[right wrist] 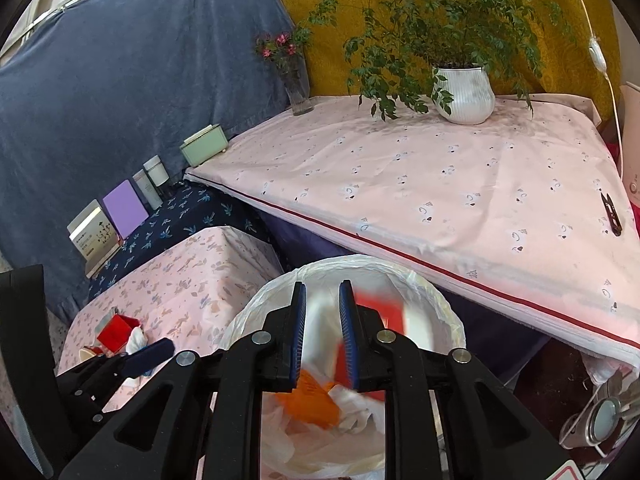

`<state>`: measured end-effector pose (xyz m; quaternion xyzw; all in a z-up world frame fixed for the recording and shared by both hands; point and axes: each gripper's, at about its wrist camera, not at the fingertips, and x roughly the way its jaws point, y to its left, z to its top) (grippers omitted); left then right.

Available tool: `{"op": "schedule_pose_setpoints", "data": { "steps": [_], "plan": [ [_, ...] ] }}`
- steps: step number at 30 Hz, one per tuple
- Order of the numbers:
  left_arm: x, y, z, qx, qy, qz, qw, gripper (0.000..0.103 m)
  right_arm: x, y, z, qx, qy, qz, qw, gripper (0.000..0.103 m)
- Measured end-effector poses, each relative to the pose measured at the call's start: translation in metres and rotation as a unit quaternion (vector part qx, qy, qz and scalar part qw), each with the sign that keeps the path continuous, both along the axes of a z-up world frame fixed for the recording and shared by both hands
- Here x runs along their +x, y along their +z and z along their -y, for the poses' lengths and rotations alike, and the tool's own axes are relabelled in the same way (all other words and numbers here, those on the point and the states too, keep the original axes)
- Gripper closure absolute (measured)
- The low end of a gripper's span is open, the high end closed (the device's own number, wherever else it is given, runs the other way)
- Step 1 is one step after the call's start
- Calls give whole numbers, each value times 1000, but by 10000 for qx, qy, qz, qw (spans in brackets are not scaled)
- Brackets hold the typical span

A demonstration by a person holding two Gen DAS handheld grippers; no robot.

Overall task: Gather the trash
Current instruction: 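Carry bag and cup over the white wastebasket and open both grippers to drop them, then move both grippers back from the wastebasket to the trash on the bed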

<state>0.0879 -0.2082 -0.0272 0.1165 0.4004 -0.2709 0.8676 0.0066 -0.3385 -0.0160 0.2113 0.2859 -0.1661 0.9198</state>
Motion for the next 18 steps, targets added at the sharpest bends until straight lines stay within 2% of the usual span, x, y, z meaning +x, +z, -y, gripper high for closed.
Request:
{"op": "schedule_pose_setpoints", "data": {
  "steps": [2, 6, 18],
  "plan": [
    [5, -1, -5, -17, 80, -17, 10000, 39, 3, -1, 0, 3, -23, -6, 10000, 75],
    [11, -1, -15, -27, 228, -37, 9997, 39, 6, 0, -3, 6, -59, 5, 10000, 67],
    [17, 4, -53, -125, 585, -58, 9982, 37, 10, 7, -30, -115, 143, -12, 9998, 62]
  ]
}}
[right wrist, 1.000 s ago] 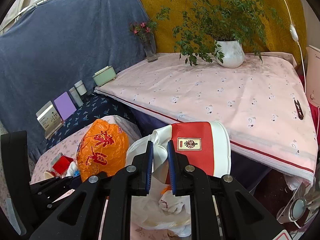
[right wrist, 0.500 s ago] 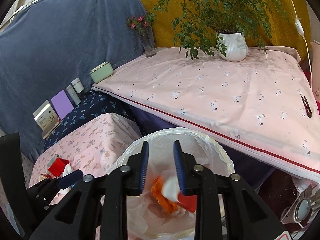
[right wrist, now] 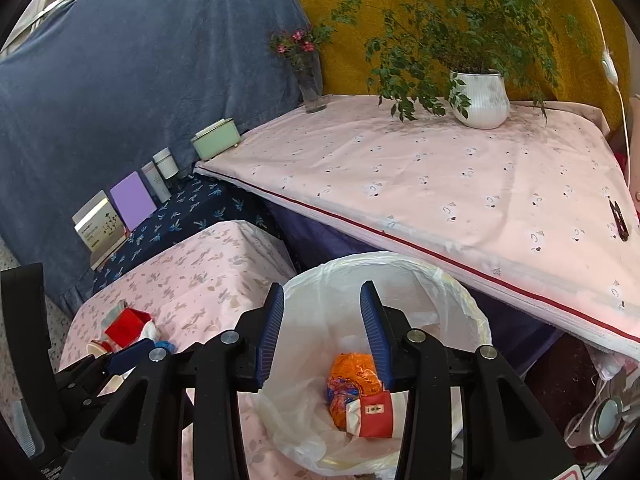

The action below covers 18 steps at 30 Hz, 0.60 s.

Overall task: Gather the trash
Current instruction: 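Move both grippers back from the wastebasket to the trash on the bed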

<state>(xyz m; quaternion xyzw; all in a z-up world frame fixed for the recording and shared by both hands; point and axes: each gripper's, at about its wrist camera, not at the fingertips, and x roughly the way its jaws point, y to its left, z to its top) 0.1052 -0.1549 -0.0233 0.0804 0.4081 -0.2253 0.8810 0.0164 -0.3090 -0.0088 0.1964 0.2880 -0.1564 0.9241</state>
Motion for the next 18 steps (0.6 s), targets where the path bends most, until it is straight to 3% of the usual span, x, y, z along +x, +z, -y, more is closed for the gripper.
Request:
{"op": "schedule_pose_setpoints", "data": {
  "steps": [18],
  "plan": [
    [3, 9, -69, -161, 593, 27, 9981, 36, 6, 15, -53, -234, 391, 28, 9990, 55]
  ]
}}
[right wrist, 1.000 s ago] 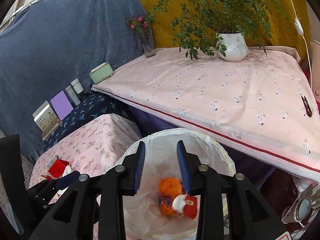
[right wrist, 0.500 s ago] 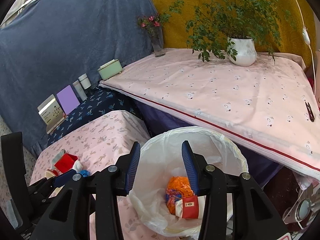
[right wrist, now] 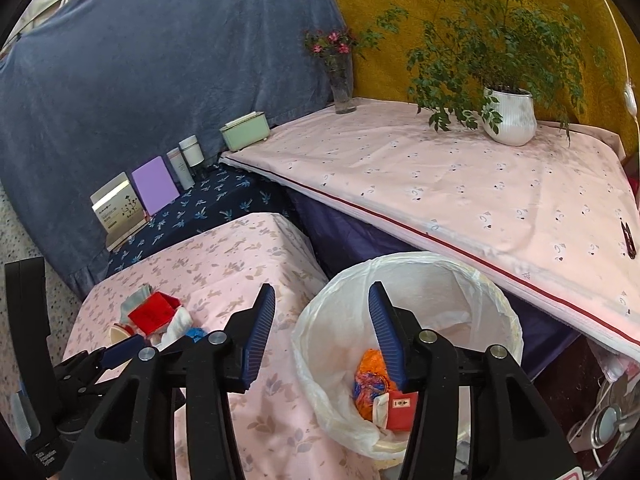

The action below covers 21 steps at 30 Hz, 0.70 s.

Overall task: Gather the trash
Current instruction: 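Move both grippers back from the wastebasket to the trash on the bed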

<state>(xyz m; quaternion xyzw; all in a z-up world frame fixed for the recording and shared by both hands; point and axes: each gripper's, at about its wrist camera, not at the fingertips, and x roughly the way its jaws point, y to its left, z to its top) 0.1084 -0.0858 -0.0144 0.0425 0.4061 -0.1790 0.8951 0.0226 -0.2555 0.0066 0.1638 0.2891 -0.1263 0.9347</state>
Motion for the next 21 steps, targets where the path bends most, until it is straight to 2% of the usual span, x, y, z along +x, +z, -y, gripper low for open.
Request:
{"op": "schedule_pose_setpoints", "data": {
  "steps": [21],
  "plan": [
    [16, -19, -103, -85, 975, -187, 9950, 36, 28, -12, -78, -155, 746, -311, 9966, 55]
  ]
}}
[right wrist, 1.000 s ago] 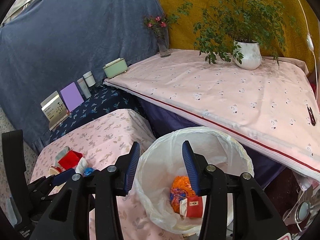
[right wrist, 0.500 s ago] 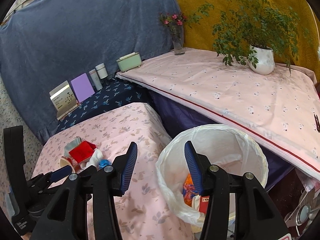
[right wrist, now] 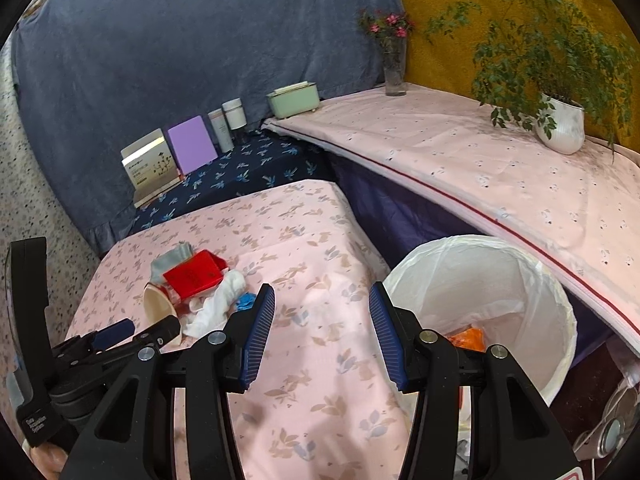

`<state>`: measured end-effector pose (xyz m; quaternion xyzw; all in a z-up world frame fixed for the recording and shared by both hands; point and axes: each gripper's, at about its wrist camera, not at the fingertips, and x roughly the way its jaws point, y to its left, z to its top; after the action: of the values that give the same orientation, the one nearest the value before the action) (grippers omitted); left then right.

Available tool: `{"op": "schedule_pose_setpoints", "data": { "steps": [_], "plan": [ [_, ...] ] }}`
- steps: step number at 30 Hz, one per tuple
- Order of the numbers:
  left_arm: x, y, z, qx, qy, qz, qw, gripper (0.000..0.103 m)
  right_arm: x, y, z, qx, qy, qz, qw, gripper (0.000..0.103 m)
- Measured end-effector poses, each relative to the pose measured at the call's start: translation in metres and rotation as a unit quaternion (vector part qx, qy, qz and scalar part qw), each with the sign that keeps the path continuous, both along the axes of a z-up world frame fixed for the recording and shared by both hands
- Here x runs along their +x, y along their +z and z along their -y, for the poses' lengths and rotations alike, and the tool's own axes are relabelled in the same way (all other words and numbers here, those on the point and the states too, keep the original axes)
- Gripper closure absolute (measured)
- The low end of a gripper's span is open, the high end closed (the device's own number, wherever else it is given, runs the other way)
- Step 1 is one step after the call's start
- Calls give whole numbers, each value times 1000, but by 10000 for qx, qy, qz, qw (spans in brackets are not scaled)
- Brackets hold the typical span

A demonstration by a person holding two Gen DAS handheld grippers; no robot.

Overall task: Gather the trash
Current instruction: 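Move both grippers back from the wastebasket to the trash on the bed, then grasp a red-and-white paper cup with the left gripper while the right gripper grasps the blue cord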

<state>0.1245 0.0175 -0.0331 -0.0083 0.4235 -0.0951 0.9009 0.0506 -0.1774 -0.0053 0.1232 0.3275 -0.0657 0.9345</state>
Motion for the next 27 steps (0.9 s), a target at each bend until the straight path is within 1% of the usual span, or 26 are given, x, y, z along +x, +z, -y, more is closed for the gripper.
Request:
{"op": "schedule_pose_setpoints", "data": {
  "steps": [1, 3, 8, 16, 22, 27],
  "plan": [
    [0, -1, -4, 18, 52, 1, 10000, 35, 2, -2, -3, -3, 31, -25, 10000, 55],
    [2, -4, -14, 64, 175, 2, 9998, 29, 6, -6, -11, -18, 101, -79, 9999, 55],
    [10, -13, -36, 89, 373, -85, 9992, 28, 18, -17, -29, -49, 258, -229, 9994, 55],
    [28, -34, -60, 76, 631, -293, 9975, 26, 43, -41, -53, -86, 461, -519, 9976, 55],
    [48, -52, -70, 71, 712, -471, 9963, 26, 74, -65, -67, -69, 551, -769, 9955, 55],
    [62, -63, -74, 34, 680, -521, 9963, 26, 102, -86, -77, -81, 621, -985, 9932, 55]
  ]
}}
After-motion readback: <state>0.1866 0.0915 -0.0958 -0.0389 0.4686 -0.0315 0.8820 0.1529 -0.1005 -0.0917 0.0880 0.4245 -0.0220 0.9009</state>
